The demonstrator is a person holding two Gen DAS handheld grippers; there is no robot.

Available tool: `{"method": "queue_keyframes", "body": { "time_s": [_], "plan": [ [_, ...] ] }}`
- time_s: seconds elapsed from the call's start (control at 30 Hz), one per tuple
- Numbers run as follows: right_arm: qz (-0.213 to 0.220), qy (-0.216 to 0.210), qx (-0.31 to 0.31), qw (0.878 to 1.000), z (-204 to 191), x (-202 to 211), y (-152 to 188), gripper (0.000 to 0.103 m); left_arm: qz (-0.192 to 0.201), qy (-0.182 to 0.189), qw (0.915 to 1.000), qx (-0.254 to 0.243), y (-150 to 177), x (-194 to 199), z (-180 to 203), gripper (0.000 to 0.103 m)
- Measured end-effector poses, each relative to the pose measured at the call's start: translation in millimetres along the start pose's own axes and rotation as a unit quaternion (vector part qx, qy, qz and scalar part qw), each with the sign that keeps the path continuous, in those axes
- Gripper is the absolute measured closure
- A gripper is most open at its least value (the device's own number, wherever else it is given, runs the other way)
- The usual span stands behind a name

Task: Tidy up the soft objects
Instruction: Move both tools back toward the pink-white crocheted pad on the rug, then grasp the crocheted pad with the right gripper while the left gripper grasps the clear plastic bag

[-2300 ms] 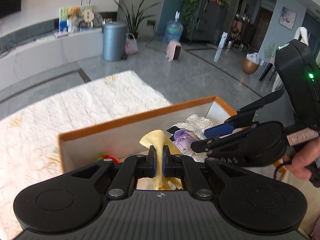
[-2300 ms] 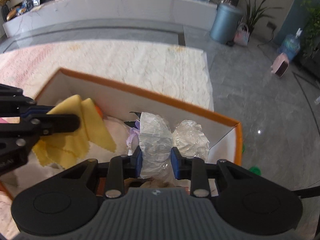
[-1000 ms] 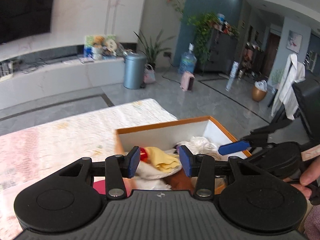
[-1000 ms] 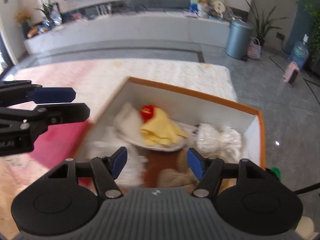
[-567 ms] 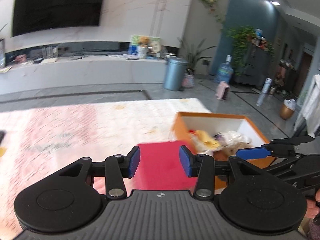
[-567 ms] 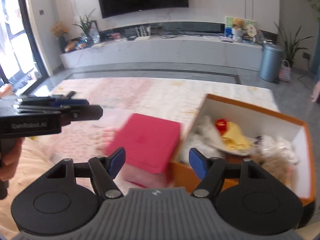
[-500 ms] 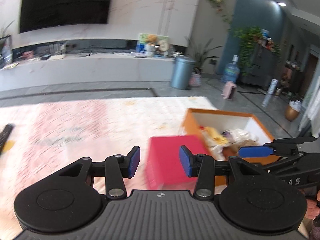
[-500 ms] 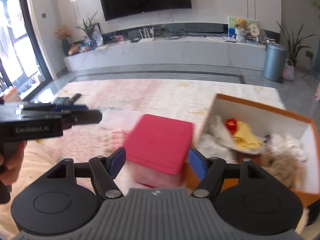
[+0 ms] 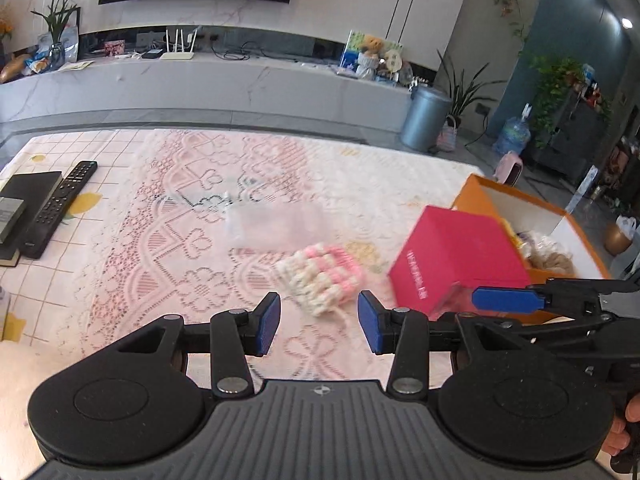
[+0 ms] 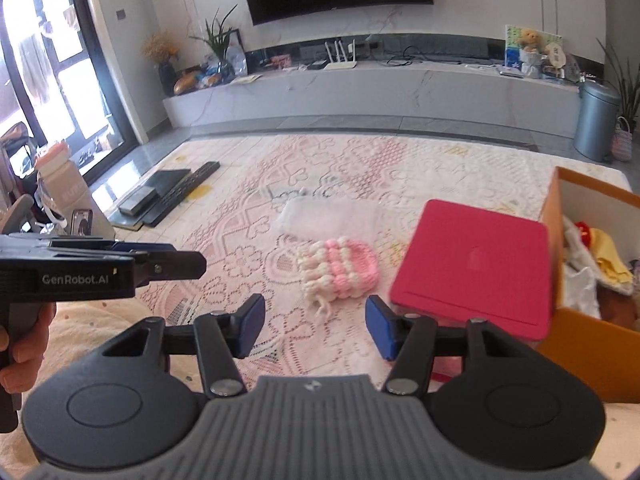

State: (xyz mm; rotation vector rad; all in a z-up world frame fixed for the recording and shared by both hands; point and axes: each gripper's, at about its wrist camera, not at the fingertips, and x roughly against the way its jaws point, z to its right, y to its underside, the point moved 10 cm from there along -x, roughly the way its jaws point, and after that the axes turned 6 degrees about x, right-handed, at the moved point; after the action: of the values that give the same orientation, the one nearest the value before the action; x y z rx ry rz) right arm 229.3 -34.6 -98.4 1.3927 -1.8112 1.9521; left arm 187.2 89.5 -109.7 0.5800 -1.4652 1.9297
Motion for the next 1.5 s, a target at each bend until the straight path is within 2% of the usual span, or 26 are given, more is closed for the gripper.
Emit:
{"method": "queue_keyframes", "body": {
  "time_s": [0.2,0.4,0.5,0.7,0.97,1.07,1.17,1.27,1.3,1.5],
  "plan": [
    [-0.022,0.004,0.032,0.999,-14.7,-55.3,1.1,0.047,-0.014,-0.019,0.9996,-0.012,7.2,-27.2,-22.4,0.057],
    [-0.048,0.017,0.056,0.997,-18.1,-112.1,-5.5,0.047,-0.029,-0.021,0.9990,0.027,-0.2,-48.3,-47.9,0.057],
    [-0.055,0.036,0.066,0.996,-18.7,-136.0,-6.2,0.046,-0.032,-0.017,0.9972,0.066,-0.8,-58.6,-59.2,0.057],
    [-0.050,0.080,0.066,0.993,-8.3,-161.7,-8.3,0.039,-0.034,-0.005,0.9938,0.105,-0.6,-71.4,-68.3,0.057],
    [-0.054,0.110,0.090,0.988,0.7,-188.2,-15.6,0.036,-0.034,0.009,0.9904,0.133,0.8,-82.1,-75.1,0.057],
    [-0.059,0.124,0.090,0.986,8.3,-194.1,-13.4,0.040,-0.029,0.013,0.9908,0.131,-2.2,-83.7,-74.5,0.057],
    [-0.061,0.124,0.086,0.987,12.5,-194.7,-14.2,0.050,-0.028,0.011,0.9916,0.126,-8.9,-90.2,-75.4,0.057],
    [-0.056,0.120,0.081,0.988,11.3,-188.2,-18.6,0.066,-0.016,0.004,0.9937,0.111,-20.1,-98.2,-75.4,0.057],
    [-0.050,0.115,0.084,0.989,8.8,-184.8,-21.0,0.075,-0.010,0.005,0.9942,0.107,-24.6,-101.1,-75.1,0.056],
    [0.014,0.135,0.092,0.986,5.1,-156.6,-44.7,0.079,0.024,-0.011,0.9956,0.090,-41.3,-121.5,-81.9,0.043]
  ]
}}
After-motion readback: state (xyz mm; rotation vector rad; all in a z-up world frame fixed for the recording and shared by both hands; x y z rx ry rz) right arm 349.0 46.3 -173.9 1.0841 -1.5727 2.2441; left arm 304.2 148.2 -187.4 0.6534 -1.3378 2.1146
